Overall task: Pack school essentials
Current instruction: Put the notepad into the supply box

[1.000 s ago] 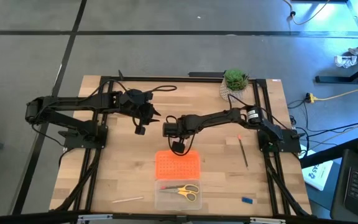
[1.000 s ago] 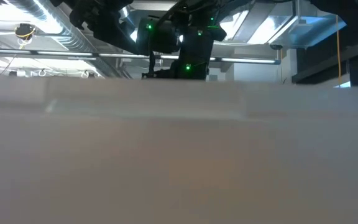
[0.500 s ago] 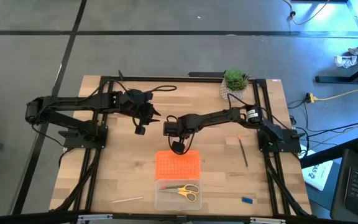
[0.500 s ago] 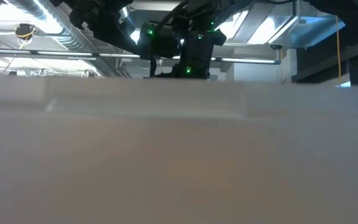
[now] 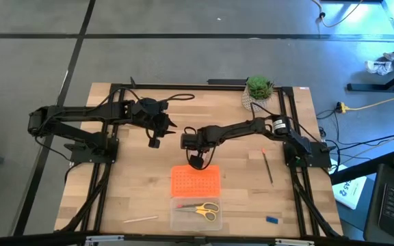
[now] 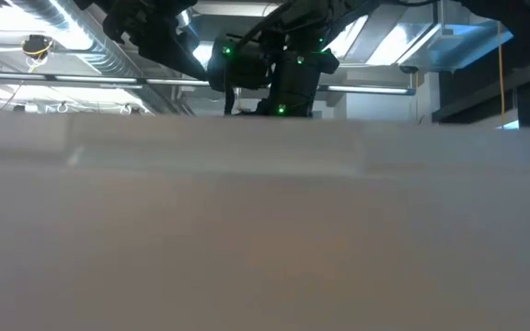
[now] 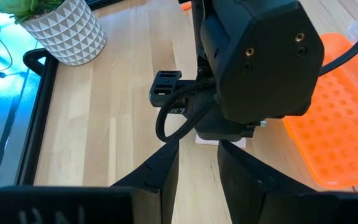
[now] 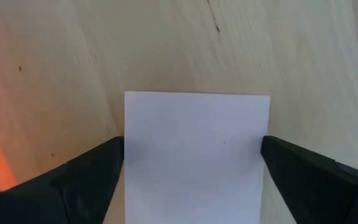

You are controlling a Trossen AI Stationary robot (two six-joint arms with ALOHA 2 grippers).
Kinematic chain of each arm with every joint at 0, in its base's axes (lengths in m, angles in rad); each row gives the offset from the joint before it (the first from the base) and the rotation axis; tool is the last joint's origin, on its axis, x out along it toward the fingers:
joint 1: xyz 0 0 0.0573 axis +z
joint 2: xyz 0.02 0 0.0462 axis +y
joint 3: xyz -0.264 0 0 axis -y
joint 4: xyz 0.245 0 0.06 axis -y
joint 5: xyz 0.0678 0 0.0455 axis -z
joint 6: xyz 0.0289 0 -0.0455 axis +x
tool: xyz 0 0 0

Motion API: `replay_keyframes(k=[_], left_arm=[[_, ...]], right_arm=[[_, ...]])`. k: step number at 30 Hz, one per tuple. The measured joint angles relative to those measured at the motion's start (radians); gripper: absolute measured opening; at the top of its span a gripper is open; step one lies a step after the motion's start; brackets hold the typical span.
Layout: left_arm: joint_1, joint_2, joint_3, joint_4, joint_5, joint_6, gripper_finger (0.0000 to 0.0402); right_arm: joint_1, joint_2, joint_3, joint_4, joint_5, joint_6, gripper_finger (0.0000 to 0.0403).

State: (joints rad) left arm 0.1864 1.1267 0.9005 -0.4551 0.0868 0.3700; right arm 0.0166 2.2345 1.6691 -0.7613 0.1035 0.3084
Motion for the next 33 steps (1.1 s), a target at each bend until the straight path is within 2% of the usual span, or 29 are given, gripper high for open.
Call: replay_keyframes(k=[29,33], left_arm=[[0.0,0.0,0.0,0.0,0.0,0.0,0.0104],[0.0,0.0,0.0,0.0,0.0,0.0,0.0104]], right_arm=[[0.001,0.003,-0.002,-0.004,0.008,-0.003,0.0383],[0.001,0.003,-0.002,-0.004,0.008,-0.003,0.0369]])
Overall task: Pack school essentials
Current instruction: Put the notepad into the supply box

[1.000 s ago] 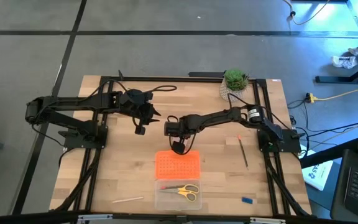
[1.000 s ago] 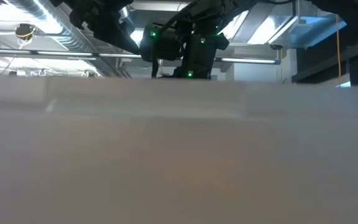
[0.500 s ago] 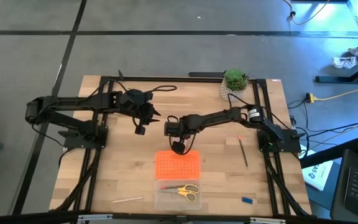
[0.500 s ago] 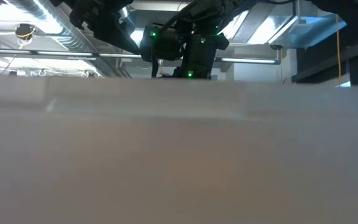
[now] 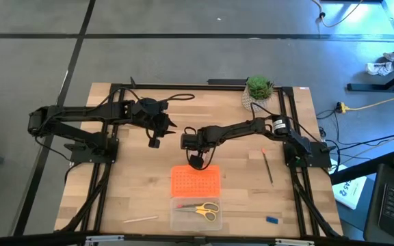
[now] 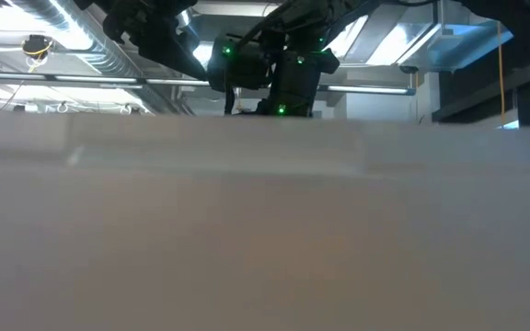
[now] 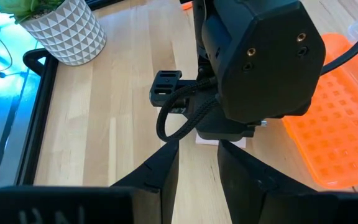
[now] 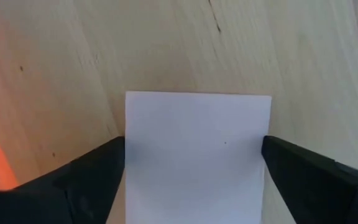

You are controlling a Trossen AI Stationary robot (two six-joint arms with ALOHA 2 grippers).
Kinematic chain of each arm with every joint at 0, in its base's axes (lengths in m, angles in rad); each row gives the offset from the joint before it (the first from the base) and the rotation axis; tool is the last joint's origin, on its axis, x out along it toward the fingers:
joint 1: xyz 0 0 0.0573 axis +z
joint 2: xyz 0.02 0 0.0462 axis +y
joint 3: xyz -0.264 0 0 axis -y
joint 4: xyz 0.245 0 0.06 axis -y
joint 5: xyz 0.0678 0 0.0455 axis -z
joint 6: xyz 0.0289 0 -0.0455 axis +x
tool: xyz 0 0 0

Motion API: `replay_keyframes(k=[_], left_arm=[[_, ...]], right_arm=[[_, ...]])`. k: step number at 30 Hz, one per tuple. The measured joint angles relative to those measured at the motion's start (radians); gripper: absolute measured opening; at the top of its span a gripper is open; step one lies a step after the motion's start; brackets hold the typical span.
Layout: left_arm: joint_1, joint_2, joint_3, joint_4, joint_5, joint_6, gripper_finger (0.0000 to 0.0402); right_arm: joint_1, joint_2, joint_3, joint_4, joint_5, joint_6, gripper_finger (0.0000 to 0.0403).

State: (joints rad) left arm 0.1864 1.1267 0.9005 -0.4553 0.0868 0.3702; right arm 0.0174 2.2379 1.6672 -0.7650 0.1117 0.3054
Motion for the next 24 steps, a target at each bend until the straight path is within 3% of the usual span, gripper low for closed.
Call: replay_keyframes(k=[9,24], left_arm=[[0.0,0.0,0.0,0.0,0.0,0.0,0.0104],[0.0,0.0,0.0,0.0,0.0,0.0,0.0104]], right_arm=[[0.0,0.0,-0.001,0.008,0.007,-0.019,0.0307],[-0.001,0.008,0.051,-0.044,-0.005,-0.05,0.0302]])
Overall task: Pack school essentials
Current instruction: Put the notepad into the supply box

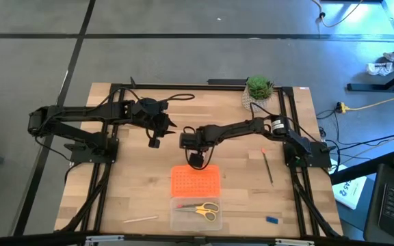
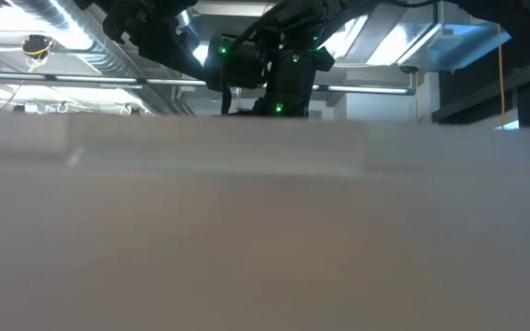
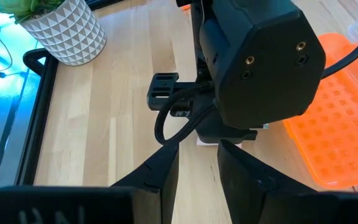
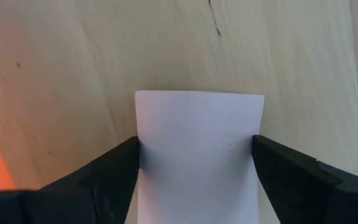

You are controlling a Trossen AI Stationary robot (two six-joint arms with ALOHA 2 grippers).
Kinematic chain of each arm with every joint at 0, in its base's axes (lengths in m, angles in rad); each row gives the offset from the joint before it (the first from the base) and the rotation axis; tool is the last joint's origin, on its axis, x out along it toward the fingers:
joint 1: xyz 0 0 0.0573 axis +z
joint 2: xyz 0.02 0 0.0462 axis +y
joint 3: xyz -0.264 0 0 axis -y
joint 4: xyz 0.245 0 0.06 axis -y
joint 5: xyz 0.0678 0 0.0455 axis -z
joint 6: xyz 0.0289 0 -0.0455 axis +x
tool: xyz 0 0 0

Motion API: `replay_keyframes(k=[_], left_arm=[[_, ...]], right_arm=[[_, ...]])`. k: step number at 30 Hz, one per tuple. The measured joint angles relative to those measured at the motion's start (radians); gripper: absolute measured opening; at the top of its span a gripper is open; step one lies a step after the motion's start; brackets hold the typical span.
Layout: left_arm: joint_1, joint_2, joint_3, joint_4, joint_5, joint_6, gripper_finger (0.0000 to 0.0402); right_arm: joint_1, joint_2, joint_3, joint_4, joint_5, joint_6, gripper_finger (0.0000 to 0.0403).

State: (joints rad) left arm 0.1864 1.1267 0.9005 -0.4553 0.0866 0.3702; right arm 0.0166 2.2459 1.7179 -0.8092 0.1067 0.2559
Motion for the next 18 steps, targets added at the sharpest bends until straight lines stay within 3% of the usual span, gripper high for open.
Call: replay_keyframes(k=[18], left_arm=[[0.0,0.0,0.0,0.0,0.0,0.0,0.0104]], right_arm=[[0.0,0.0,0.045,-0.039,0.004,-0.002,0.0302]])
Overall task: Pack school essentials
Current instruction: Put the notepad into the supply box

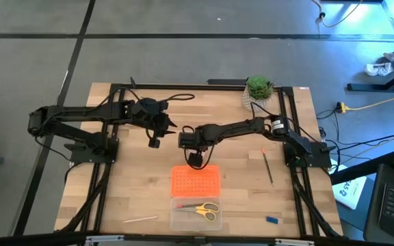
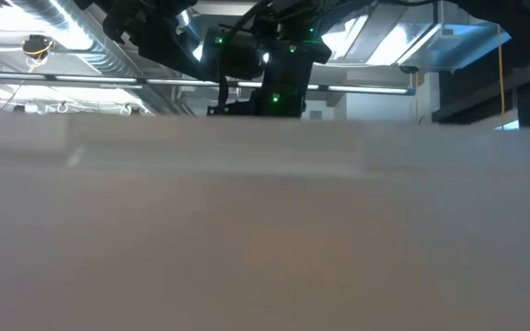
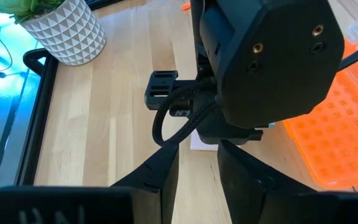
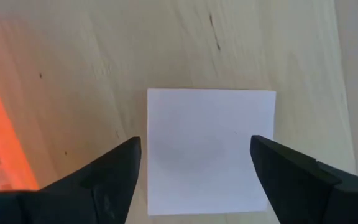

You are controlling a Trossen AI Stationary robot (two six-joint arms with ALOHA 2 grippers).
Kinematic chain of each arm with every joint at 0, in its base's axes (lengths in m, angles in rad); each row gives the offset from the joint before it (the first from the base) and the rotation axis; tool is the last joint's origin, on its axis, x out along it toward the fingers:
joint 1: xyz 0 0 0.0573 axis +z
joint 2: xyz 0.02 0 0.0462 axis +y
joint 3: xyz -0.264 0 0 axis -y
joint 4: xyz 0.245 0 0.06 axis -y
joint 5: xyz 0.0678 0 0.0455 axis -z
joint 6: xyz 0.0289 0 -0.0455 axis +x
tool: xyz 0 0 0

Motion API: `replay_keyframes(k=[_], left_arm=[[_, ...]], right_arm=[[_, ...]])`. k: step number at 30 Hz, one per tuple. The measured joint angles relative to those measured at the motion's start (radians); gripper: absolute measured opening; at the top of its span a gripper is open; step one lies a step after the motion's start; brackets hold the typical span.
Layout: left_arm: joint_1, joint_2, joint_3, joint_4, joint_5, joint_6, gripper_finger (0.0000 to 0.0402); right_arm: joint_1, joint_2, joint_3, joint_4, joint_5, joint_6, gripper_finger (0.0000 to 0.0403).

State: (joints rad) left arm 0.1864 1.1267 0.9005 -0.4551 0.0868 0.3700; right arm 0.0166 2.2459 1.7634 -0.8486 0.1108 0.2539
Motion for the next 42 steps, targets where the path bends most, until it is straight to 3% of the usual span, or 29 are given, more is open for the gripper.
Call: replay_keyframes(k=[32,37,42], left_arm=[[0.0,0.0,0.0,0.0,0.0,0.0,0.0104],[0.0,0.0,0.0,0.0,0.0,0.0,0.0104],[0.0,0.0,0.0,0.0,0.0,0.0,0.0104]], right_arm=[[-0.014,-0.005,-0.004,-0.03,-0.034,-0.049,0.0305],[-0.015,-0.005,-0.004,-0.039,-0.035,-0.049,0.0333],[-0.017,-0.005,-0.004,-0.04,-0.059,-0.022,0.0388]])
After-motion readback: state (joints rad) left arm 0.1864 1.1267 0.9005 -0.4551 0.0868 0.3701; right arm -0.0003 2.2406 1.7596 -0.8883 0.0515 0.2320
